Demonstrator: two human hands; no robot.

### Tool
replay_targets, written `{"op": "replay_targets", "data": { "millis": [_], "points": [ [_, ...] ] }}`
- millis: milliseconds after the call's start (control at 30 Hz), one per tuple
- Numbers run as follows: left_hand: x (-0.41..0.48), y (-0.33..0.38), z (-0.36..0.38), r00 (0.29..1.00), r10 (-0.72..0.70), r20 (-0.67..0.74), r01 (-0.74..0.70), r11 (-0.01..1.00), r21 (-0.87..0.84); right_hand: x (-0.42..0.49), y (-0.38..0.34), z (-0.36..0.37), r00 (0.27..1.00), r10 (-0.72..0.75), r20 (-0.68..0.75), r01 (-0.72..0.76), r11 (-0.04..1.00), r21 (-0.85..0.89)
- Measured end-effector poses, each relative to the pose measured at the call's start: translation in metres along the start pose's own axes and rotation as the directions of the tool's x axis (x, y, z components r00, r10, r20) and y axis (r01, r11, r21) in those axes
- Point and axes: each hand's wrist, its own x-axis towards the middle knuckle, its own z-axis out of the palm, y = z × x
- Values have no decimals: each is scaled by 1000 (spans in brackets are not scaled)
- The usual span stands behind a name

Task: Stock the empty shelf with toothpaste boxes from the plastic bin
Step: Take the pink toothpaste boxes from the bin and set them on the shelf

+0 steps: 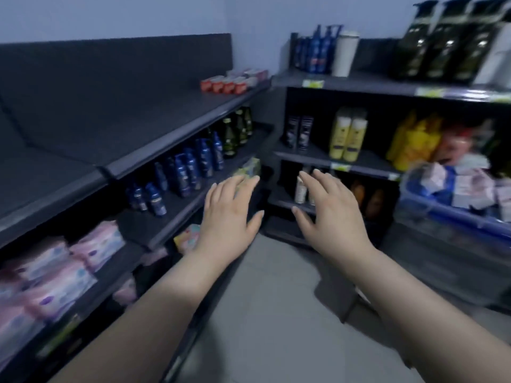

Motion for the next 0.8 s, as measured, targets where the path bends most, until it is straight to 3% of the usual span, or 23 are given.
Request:
{"op": "replay_targets", "data": {
  "millis": [233,467,633,800],
  "points": [
    [84,100,99,965,248,89,-226,953,-202,-14,129,-29,950,312,-28,-313,942,-120],
    [177,188,189,886,449,113,-382,848,-367,13,238,-50,852,503,-143,-522,830,-195],
    [232,225,250,834,537,127,-439,785,-437,28,300,-47,776,595,-207,-629,752,-197],
    [261,256,310,786,574,227,-414,763,-496,19,351,-35,676,705,-212,-736,646,-201]
  ]
}}
